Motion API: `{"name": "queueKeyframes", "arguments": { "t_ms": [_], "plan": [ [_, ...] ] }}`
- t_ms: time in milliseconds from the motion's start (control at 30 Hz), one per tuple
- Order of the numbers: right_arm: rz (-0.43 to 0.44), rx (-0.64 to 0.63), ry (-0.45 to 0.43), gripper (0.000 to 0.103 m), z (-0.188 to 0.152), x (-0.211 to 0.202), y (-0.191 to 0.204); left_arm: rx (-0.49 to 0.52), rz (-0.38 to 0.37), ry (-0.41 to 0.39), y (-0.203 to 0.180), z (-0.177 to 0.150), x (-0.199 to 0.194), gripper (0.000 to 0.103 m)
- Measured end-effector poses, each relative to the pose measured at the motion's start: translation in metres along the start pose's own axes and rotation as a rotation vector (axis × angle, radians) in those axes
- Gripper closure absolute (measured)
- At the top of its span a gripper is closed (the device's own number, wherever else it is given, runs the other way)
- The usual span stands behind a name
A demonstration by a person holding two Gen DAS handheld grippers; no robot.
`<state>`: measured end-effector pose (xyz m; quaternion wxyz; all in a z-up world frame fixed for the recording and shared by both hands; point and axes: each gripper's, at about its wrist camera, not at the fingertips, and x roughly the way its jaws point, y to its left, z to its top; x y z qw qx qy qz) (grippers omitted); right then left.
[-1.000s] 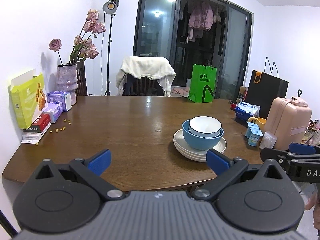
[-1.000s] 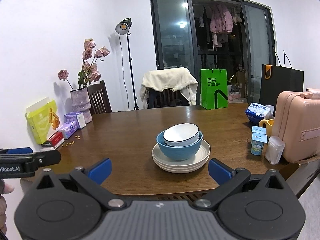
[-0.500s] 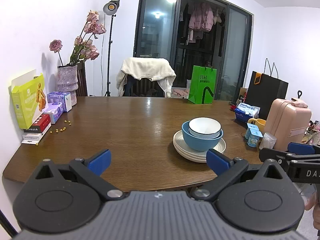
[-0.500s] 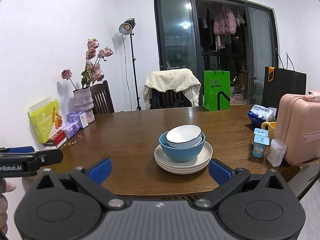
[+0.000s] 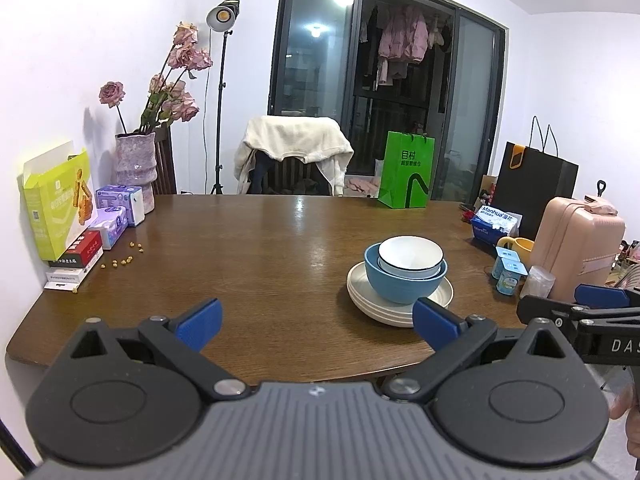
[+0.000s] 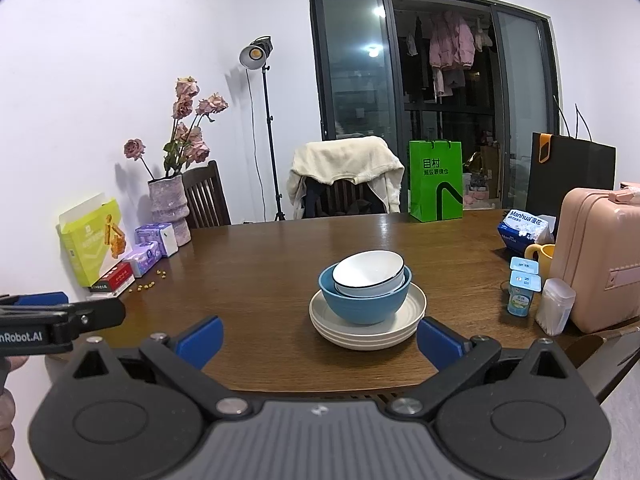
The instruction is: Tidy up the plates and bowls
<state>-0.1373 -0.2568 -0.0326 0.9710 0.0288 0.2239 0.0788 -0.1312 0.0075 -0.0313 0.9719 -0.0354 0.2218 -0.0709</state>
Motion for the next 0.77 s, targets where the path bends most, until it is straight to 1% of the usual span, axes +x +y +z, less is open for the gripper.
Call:
{"name": "queueKeyframes", "arguments": {
  "t_ms": [633, 767],
  "plan": [
    [0.011, -0.003, 0.018, 0.0, 0.002, 0.007, -0.002, 0.008, 0.002, 0.001, 0.0, 0.003, 0.001, 0.0],
    [0.015, -0.003, 0.028, 0.0, 0.002, 0.01, -0.002, 0.001, -0.011, 0.005, 0.002, 0.003, 0.002, 0.0]
  ]
}}
